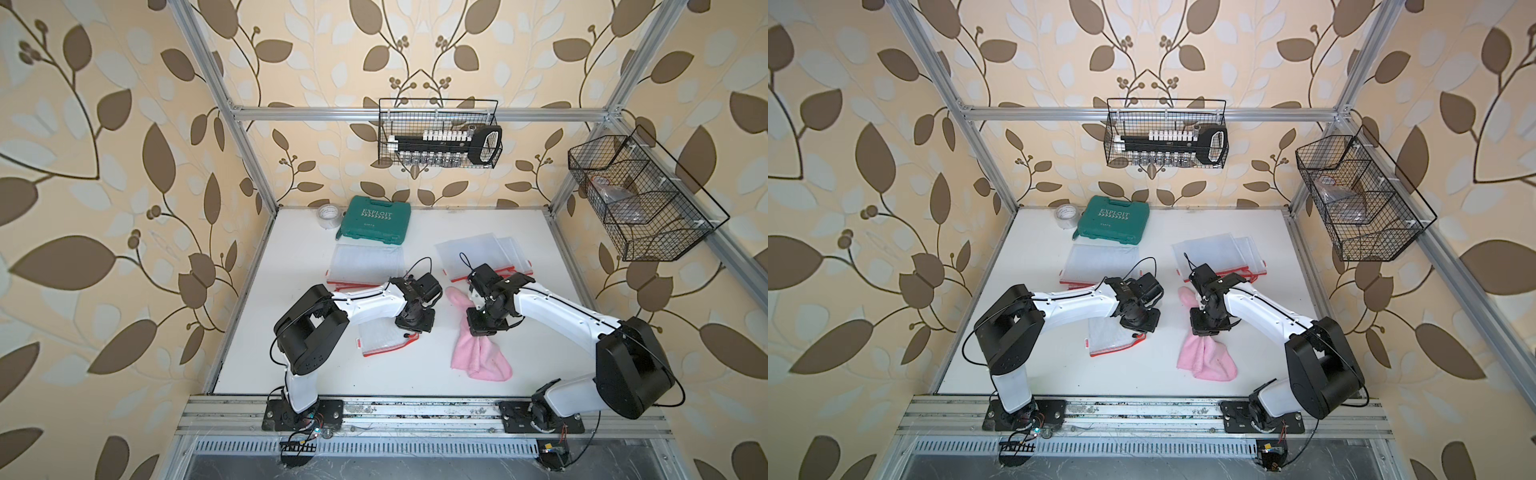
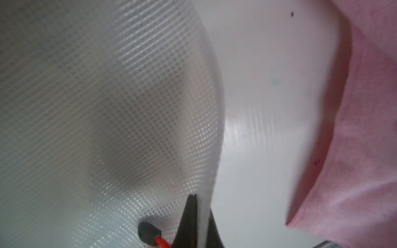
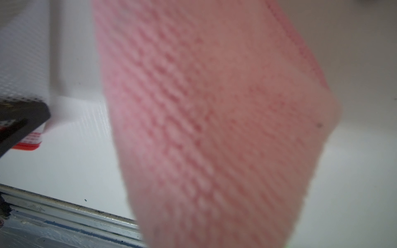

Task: Wipe the document bag
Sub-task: Adjust the document bag at the center of the board, then wipe the dirt from the document bag.

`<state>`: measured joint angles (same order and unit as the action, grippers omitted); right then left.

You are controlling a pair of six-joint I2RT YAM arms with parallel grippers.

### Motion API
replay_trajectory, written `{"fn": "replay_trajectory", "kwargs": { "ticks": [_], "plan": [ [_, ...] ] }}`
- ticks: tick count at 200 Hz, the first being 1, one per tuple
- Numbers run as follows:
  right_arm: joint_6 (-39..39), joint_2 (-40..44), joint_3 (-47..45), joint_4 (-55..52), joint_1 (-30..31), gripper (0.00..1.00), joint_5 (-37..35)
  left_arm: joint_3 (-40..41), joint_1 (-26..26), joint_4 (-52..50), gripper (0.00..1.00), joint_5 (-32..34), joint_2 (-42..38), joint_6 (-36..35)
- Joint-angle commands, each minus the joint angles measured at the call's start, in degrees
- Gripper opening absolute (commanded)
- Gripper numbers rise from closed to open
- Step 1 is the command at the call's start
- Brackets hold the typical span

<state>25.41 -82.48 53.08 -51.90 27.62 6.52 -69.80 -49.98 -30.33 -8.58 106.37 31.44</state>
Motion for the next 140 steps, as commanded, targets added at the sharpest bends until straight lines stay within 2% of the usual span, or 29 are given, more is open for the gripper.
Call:
{"fn": "replay_trajectory", "kwargs": {
  "ticks": [1, 16, 35, 43, 66, 90, 106, 127, 140],
  "plan": [
    [-0.9, 2.3, 0.7, -2.5, -0.1, 0.0, -0.9, -1.5, -0.6, 6.6, 0.0, -4.9, 1.1, 2.4],
    [-1.2, 2.7, 1.5, -3.3, -0.1, 0.0, -0.9, -1.1, -0.6, 7.7, 0.11, -6.0, 1.6, 3.1],
    [-1.4, 3.2, 2.4, -3.8, -0.2, 0.0, -0.9, -0.4, -0.6, 8.7, 0.34, -6.8, 1.3, 3.5],
    [-1.5, 3.2, 3.0, -4.1, -0.2, 0.0, -0.8, 0.0, -0.6, 8.9, 0.39, -6.7, 0.8, 3.7],
    [-1.7, 3.0, 5.5, -5.0, 0.0, 0.0, 0.1, 0.4, -0.6, 8.5, 0.46, -5.7, -1.4, 4.0],
    [-1.9, 2.3, 10.4, -6.3, 1.7, 0.0, 0.4, 2.0, 0.7, 5.1, 0.48, -0.4, -7.3, 5.4],
    [-1.9, 0.5, 14.9, -7.4, 4.0, 0.0, -0.3, 5.7, 4.5, 4.5, 0.5, 0.2, -12.6, 8.0],
    [-2.0, -2.8, 20.4, -8.0, 7.0, 0.0, -1.0, 12.2, 10.4, 6.0, 0.57, -2.8, -18.7, 10.2],
    [-2.0, -5.2, 22.8, -8.1, 8.2, 0.0, -1.2, 14.6, 12.4, 6.8, 0.58, -4.9, -20.1, 9.9]
  ]
}}
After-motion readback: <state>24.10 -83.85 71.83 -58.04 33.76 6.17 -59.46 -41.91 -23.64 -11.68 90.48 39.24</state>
